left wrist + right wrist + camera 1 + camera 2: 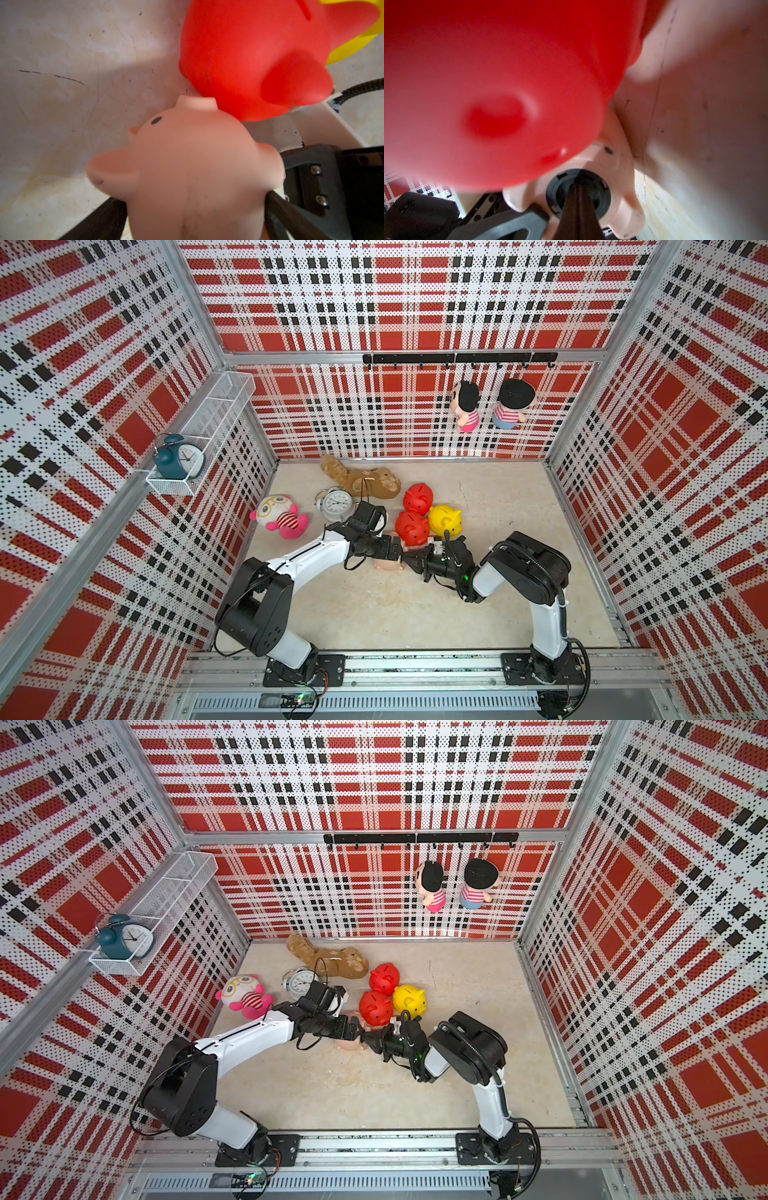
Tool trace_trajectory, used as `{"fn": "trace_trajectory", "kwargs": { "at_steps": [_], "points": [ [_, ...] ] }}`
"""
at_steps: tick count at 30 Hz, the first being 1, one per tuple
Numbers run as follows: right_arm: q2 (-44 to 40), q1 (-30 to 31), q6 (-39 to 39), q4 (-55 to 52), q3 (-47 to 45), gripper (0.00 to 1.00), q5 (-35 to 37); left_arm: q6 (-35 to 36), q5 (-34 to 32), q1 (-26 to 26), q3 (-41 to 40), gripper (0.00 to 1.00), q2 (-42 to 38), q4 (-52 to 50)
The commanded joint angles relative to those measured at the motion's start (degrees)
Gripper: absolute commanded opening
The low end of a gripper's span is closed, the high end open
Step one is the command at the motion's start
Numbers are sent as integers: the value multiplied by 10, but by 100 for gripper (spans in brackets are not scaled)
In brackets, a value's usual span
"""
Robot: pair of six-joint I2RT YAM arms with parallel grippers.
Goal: Open piggy banks
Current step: Open the lid on the piggy bank.
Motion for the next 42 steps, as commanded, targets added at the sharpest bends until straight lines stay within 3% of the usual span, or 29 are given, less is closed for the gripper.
{"fn": "trace_trajectory", "kwargs": {
  "at_steps": [1,6,13,30,42],
  "points": [
    [17,8,-34,70,29,0,-9,3,74,-3,-26,98,17,-3],
    [25,1,-123,78,36,0,-21,9,82,22,-17,98,13,-8],
    [8,-1,-221,9,56,0,-25,24,73,28,-1,98,22,-37],
    [-62,-13,-424,-236,114,0,-27,41,65,49,26,98,38,-65],
    [-78,-38,-366,-207,90,0,-52,48,35,60,36,98,55,-76]
  ]
}}
